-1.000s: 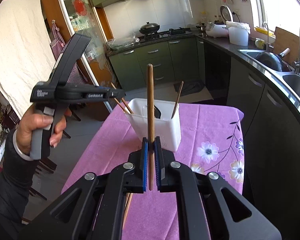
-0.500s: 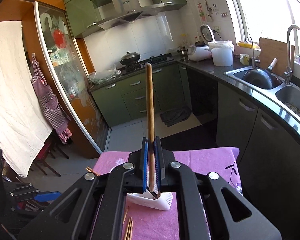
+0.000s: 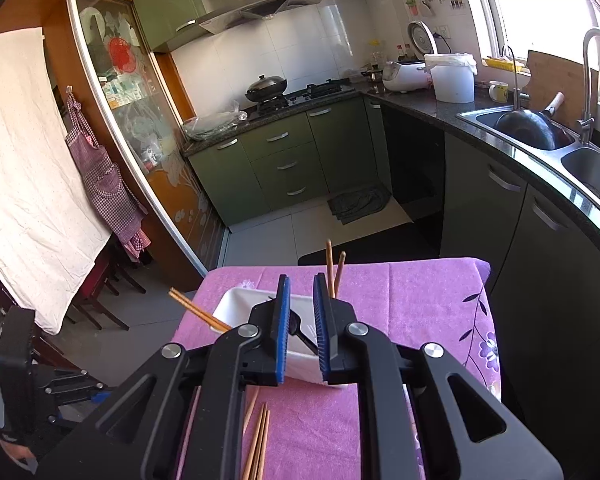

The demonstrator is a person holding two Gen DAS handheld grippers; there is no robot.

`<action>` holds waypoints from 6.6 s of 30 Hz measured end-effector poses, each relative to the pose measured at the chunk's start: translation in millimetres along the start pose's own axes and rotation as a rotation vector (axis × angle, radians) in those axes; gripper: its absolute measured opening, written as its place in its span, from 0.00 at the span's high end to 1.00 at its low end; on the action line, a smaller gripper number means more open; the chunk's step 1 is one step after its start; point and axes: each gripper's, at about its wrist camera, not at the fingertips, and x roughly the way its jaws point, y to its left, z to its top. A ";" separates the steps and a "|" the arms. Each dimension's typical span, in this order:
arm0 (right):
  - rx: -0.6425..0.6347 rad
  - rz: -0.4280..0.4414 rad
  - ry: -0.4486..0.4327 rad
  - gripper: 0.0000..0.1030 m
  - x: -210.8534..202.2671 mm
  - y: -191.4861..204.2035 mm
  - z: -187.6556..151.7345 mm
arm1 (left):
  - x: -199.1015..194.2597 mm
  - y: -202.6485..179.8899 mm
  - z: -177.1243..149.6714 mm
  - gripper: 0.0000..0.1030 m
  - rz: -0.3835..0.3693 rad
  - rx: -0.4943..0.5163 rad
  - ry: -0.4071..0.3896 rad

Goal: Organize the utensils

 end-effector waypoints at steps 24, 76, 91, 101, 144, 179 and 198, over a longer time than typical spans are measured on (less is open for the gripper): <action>-0.024 -0.031 0.417 0.80 58.2 -36.8 -182.2 | 155.1 -3.2 -29.4 0.74 0.070 -0.124 0.337; -0.211 0.022 0.732 0.84 152.1 59.7 -212.3 | 13.7 19.6 -71.6 0.93 0.066 -0.066 0.009; -0.320 -0.079 0.753 0.85 172.4 101.6 -225.5 | 10.7 24.1 -76.6 0.93 0.063 -0.061 -0.002; -0.289 -0.064 0.662 0.93 145.9 93.8 -212.6 | 9.8 27.2 -77.0 0.93 0.062 -0.066 -0.002; -0.240 0.003 0.302 0.93 -37.9 41.0 -165.4 | 141.3 34.7 -24.4 0.76 0.033 -0.053 0.244; -0.244 0.011 0.307 0.93 -41.1 41.6 -171.6 | 17.5 33.0 -27.0 0.93 0.089 -0.007 0.056; -0.252 0.005 0.309 0.93 -44.7 43.4 -173.9 | -24.6 10.1 -35.1 0.93 0.061 0.042 -0.021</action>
